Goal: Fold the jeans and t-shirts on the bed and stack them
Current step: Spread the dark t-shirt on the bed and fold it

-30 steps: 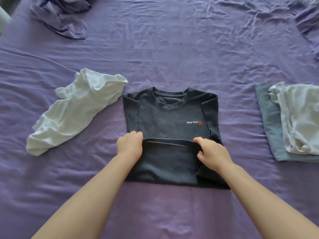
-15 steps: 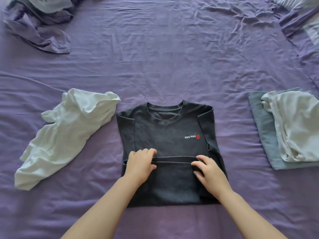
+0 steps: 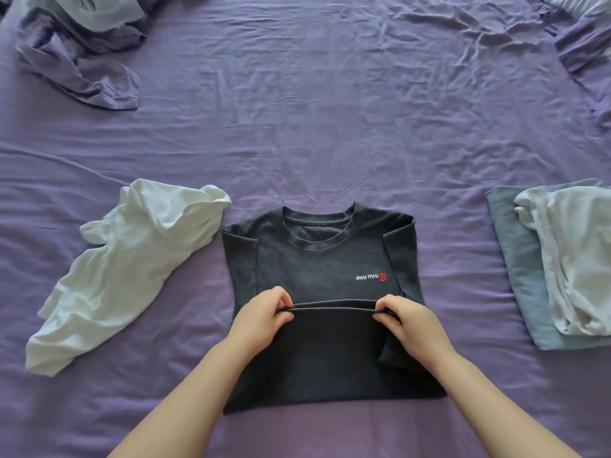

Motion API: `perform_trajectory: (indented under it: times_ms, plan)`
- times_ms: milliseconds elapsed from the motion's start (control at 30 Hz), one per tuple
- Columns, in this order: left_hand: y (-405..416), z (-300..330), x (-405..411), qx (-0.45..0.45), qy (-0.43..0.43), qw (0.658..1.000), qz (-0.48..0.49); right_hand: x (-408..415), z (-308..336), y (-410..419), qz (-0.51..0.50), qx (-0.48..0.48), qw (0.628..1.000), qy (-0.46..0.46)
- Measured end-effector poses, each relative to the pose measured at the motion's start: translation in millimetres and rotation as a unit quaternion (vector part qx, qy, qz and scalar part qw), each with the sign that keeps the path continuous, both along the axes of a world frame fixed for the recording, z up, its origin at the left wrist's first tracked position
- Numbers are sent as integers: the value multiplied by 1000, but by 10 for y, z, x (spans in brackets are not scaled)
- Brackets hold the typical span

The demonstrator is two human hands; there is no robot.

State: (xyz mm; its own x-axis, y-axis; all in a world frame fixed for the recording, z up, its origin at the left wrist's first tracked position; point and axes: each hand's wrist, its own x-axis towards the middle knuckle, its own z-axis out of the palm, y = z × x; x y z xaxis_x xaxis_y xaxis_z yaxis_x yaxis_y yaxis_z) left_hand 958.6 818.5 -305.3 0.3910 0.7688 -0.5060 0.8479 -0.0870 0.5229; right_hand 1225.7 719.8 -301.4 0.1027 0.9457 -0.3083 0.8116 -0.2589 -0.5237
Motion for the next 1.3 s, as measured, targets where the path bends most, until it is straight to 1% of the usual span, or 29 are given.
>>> perform_trajectory:
  times_ms: [67, 133, 267, 333, 400, 500, 533, 600, 667, 733, 833, 933, 967, 1000, 1067, 1133, 1167, 1200, 1233, 1267, 1300]
  plan:
    - [156, 14, 0, 11, -2, 1000, 1, 56, 53, 199, -7, 7, 1000, 11]
    - [374, 62, 27, 74, 6, 997, -4, 120, 119, 454, -9, 23, 1000, 13]
    - [874, 212, 168, 191, 26, 981, 28, 233, 202, 1022, -30, 54, 998, 11]
    - [1104, 215, 270, 235, 46, 971, 23, 254, 180, 1288, -57, 69, 996, 12]
    - [1267, 157, 354, 258, 84, 963, 7, 241, 86, 1492, -73, 67, 995, 5]
    - [1354, 4, 456, 294, 156, 942, -31, 205, -133, 1612, -101, 53, 993, 12]
    - [1316, -33, 487, 314, 162, 935, -40, 188, -183, 1587, -108, 59, 992, 24]
    - [1172, -104, 550, 345, 130, 928, -53, 168, -236, 1462, -90, 97, 991, 23]
    - [932, -199, 628, 337, 112, 929, -100, 181, -269, 1261, -33, 131, 991, -8]
    - [722, -284, 710, 311, 118, 931, -147, 210, -264, 1067, 29, 127, 990, -51]
    - [584, -377, 778, 265, 156, 941, -142, 292, -294, 911, 109, 114, 983, -100]
    - [582, -449, 756, 266, 163, 940, -137, 360, -335, 925, 120, 143, 976, -109]
    - [588, -461, 742, 272, 166, 937, -141, 379, -350, 947, 97, 164, 976, -107]
    - [596, -462, 732, 276, 170, 935, -144, 388, -338, 979, 49, 180, 978, -97]
    - [618, -443, 734, 275, 176, 934, -142, 411, -265, 1085, -97, 181, 977, -63]
    - [630, -434, 747, 269, 180, 936, -138, 487, -245, 1186, -238, 162, 957, -33]
    - [633, -431, 746, 269, 180, 937, -133, 536, -234, 1230, -288, 160, 944, -17]
    - [635, -429, 741, 267, 182, 938, -125, 574, -222, 1258, -314, 161, 936, -8]
    - [633, -435, 728, 266, 184, 939, -116, 599, -216, 1264, -312, 170, 934, -20]
    - [627, -444, 704, 264, 187, 940, -106, 607, -218, 1256, -281, 190, 939, -61]
    - [615, -456, 666, 259, 189, 942, -98, 599, -228, 1235, -227, 211, 943, -119]
